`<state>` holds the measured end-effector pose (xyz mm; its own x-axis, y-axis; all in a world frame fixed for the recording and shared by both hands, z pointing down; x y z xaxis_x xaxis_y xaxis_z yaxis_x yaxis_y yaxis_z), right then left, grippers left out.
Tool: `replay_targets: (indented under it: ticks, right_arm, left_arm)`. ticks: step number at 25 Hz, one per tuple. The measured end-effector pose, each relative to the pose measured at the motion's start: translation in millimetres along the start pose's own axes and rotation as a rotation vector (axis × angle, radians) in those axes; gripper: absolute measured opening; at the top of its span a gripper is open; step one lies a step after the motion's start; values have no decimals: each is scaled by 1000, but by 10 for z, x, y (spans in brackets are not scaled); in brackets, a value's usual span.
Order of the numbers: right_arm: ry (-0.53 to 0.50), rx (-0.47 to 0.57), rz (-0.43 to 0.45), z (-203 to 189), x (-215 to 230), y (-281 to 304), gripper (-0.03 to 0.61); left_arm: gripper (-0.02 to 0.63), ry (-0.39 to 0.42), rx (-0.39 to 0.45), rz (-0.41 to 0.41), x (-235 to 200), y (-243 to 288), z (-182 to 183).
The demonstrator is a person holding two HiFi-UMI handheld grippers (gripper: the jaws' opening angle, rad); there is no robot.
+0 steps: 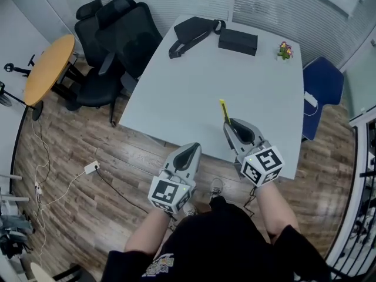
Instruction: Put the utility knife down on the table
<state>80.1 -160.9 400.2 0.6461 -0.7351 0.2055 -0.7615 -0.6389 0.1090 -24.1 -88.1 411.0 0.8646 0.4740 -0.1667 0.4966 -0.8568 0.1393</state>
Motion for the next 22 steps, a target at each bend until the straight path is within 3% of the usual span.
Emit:
replay_targets:
  ticks: [12, 22]
  right_arm:
    - [6, -15, 95, 20, 377, 179, 57]
    - [14, -31, 92, -10, 553, 347, 57]
  left_arm:
    - [6, 29, 16, 83, 61, 352, 99]
    - [6, 30, 23, 92, -61, 523, 162]
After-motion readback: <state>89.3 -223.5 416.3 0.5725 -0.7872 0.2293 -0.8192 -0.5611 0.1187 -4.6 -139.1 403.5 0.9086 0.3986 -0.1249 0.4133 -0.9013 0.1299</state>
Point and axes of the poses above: the fingertips, and each gripper's own axes: y forward along the fingers, x to its right, z out of its top, the point moved 2 cm from there along -y, backward along the fingers, and after that the axes turned 4 degrees about z, right-handed, at the moved point
